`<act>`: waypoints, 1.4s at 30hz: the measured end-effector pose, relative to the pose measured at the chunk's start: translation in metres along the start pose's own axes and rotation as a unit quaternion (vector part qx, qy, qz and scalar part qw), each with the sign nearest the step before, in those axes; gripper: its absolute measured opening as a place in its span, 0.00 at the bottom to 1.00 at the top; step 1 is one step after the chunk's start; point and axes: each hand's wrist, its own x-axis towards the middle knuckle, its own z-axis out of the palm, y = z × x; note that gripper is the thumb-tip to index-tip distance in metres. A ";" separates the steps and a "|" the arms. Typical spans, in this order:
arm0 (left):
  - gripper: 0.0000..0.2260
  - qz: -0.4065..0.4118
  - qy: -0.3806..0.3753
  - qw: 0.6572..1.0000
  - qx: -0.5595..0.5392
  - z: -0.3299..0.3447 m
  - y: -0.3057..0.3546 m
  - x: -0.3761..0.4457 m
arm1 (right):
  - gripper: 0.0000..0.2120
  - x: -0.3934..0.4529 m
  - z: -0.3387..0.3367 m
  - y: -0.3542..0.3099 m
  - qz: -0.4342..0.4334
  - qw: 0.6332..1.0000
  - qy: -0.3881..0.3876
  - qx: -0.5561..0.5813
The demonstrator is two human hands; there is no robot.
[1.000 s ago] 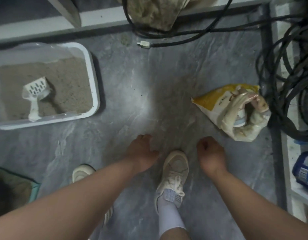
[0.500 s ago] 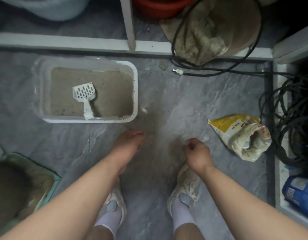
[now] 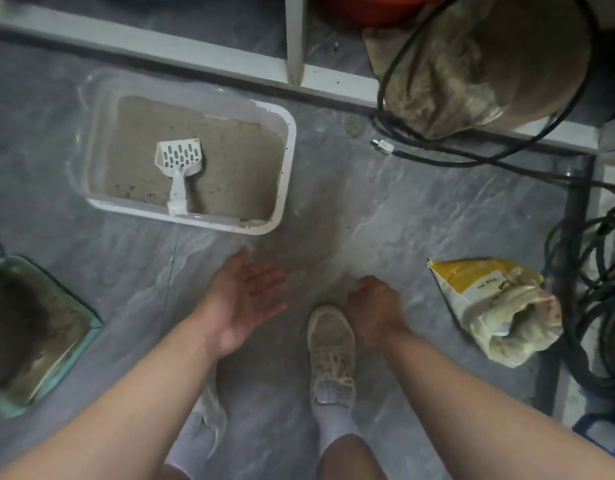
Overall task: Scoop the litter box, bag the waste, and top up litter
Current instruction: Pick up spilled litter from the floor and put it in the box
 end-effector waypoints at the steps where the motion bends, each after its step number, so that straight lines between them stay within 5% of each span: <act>1: 0.24 -0.004 -0.003 1.000 -0.018 0.003 -0.004 0.006 | 0.13 0.010 0.001 0.004 -0.015 1.000 -0.003 -0.017; 12: 0.25 0.010 -0.087 0.996 -0.028 0.008 -0.041 0.100 | 0.10 0.125 0.011 0.020 -0.109 0.985 0.127 -0.032; 20: 0.24 0.037 -0.094 0.995 -0.025 -0.010 -0.045 0.136 | 0.10 0.161 0.029 0.008 -0.216 0.963 0.122 -0.104; 28: 0.27 0.039 -0.128 0.986 -0.096 -0.009 -0.053 0.164 | 0.09 0.198 0.032 -0.002 -0.224 0.947 0.143 -0.180; 42: 0.28 0.032 -0.125 0.981 -0.144 -0.008 -0.064 0.169 | 0.12 0.206 0.044 -0.010 -0.229 0.946 0.189 -0.134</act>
